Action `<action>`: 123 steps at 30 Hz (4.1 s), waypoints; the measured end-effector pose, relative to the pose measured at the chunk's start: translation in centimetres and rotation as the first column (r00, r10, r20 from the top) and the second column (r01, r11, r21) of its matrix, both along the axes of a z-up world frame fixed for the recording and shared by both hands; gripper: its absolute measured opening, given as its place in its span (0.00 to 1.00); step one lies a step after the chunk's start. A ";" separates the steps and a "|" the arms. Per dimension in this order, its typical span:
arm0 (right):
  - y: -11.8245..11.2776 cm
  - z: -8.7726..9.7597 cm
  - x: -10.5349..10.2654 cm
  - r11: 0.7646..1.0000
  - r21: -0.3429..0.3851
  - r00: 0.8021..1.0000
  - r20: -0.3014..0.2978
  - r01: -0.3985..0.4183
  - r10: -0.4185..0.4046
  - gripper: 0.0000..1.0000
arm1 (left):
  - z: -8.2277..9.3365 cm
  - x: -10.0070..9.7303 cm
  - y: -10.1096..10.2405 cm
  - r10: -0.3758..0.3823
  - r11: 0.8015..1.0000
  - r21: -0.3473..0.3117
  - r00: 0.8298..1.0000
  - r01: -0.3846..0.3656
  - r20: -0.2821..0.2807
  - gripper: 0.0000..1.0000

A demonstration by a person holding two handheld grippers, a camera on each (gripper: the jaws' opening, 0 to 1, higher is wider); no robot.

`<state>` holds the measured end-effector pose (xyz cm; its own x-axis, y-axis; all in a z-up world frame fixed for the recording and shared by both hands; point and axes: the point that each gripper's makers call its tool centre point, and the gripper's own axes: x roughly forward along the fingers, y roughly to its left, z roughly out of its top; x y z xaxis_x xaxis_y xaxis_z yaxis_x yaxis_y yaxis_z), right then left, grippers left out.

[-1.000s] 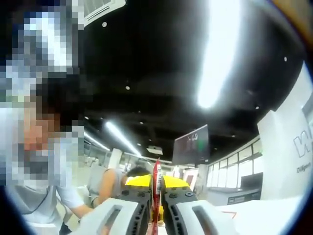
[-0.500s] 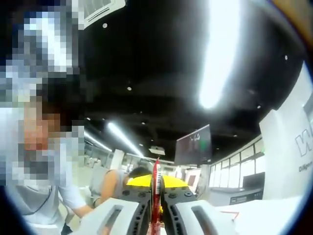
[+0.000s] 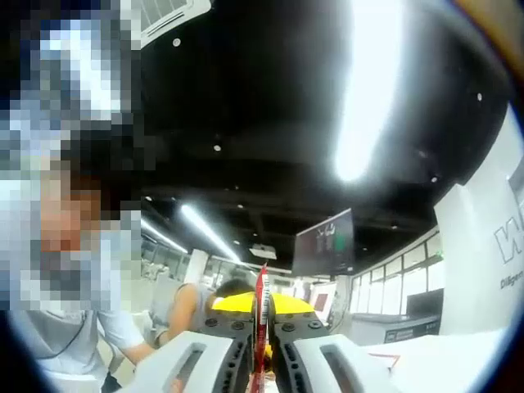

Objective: Tear open the coffee pouch, take out the coffee, and pour the coffee from the pouch into the cup

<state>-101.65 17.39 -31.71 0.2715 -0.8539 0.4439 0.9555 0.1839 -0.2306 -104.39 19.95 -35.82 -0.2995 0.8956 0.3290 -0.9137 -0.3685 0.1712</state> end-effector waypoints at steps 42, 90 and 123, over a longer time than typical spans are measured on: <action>0.2 0.2 0.2 1.000 -0.024 1.000 -0.019 0.005 -0.005 0.03 | 0.0 0.0 0.1 0.002 1.000 0.011 1.000 -0.002 -0.002 0.11; -1.5 -0.4 1.1 0.999 -0.018 0.996 -0.083 0.032 -0.033 0.09 | 0.0 0.1 -0.1 0.024 1.000 0.003 0.999 -0.024 -0.030 0.05; 0.0 -4.6 -1.6 0.984 0.168 0.998 0.033 -0.058 0.053 0.10 | 3.1 0.6 -2.6 -0.078 0.961 0.265 0.997 0.078 -0.012 0.07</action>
<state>-103.22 17.39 -36.34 0.3098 -0.9014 0.3026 0.9485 0.2706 -0.1650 -103.84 17.34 -32.74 -0.2317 0.7970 0.5578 -0.9412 -0.3286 0.0786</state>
